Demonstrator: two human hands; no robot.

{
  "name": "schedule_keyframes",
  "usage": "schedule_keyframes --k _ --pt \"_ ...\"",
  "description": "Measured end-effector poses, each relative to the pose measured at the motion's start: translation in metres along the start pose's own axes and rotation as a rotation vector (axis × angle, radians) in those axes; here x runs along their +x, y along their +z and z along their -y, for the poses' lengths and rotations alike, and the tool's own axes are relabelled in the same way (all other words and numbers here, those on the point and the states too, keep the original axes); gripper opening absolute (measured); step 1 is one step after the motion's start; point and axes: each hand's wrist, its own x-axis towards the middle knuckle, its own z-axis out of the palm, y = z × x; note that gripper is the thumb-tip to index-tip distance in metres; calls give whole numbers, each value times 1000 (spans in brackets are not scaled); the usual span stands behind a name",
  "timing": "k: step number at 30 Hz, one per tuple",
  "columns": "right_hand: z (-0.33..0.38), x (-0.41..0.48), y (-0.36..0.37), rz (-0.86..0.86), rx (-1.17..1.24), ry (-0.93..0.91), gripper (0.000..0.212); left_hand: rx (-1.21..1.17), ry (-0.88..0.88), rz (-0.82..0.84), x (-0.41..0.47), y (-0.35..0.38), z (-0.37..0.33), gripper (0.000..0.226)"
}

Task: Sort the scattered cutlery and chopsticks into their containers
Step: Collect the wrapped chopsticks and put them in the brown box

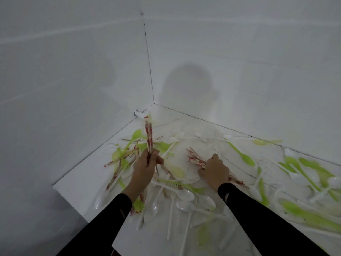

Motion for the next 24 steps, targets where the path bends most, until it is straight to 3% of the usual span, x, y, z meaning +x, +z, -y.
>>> schedule_keyframes --k 2,5,8,11,17,21,24 --pt "3 3 -6 -53 61 -23 42 -89 21 -20 -1 -4 -7 11" --pt "11 6 -22 -143 226 -134 28 -209 -1 -63 -3 -13 -16 17" --pt "24 4 -44 -124 445 -210 24 -136 -61 -182 -2 -29 -14 24" --pt "45 -2 -55 -129 504 -272 23 -11 -131 -305 -5 -48 -8 33" --pt "81 -10 -35 33 298 -349 19 240 -287 -253 -21 -71 11 44" --pt "92 -13 -14 63 165 -402 23 125 -394 -259 -28 -74 22 50" --pt "95 -11 2 91 106 -423 29 106 -401 -249 -26 -77 26 34"
